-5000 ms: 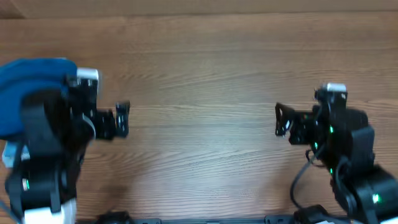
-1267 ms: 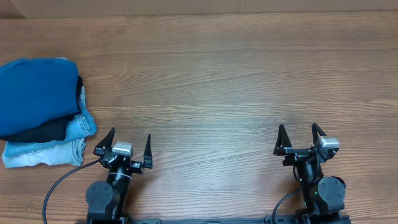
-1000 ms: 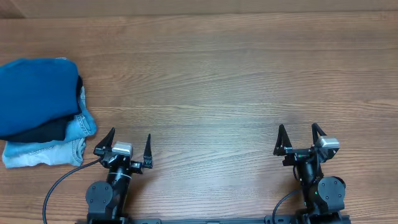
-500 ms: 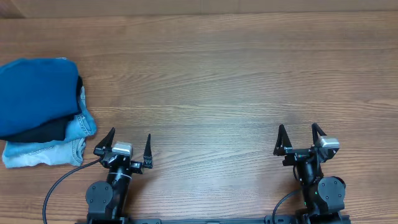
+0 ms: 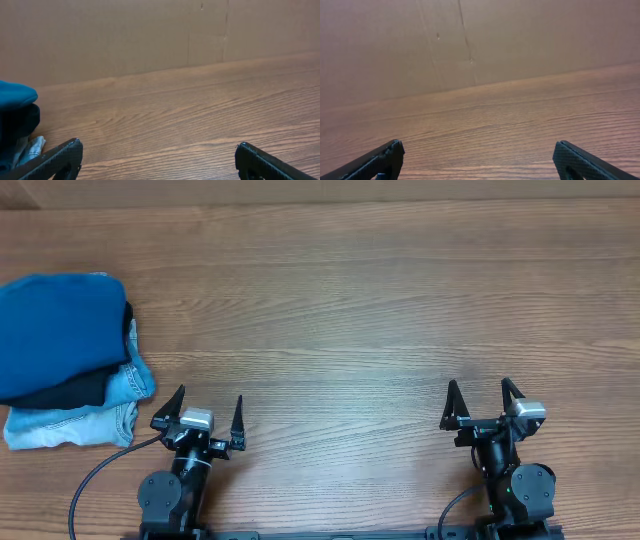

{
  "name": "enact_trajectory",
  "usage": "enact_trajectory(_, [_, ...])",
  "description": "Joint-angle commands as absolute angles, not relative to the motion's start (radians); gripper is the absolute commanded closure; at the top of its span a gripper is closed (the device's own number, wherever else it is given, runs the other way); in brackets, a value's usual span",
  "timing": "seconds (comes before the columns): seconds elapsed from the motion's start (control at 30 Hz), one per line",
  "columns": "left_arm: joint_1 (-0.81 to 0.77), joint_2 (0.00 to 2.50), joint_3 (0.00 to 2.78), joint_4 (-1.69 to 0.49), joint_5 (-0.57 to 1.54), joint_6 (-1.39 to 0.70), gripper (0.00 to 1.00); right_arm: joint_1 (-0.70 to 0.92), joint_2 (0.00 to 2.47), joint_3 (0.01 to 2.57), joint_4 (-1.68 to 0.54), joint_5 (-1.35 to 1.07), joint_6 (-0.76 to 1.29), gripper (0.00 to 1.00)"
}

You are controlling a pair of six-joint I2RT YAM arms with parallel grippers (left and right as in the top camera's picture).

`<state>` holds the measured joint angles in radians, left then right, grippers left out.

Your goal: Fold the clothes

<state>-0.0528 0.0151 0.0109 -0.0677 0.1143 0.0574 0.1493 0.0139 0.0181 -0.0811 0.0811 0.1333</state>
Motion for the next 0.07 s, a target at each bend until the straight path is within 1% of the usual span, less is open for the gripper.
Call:
enact_trajectory(0.0, [-0.059, 0.004, 0.005, -0.068, 0.096, 0.044, 0.00, 0.142, 0.007, 0.008, -0.076, 0.076, 0.130, 0.00])
enact_trajectory(0.03, [-0.059, 0.004, 0.005, -0.068, 0.097, 0.044, 0.00, 0.142, 0.007, 0.008, -0.076, 0.076, 0.130, 0.00])
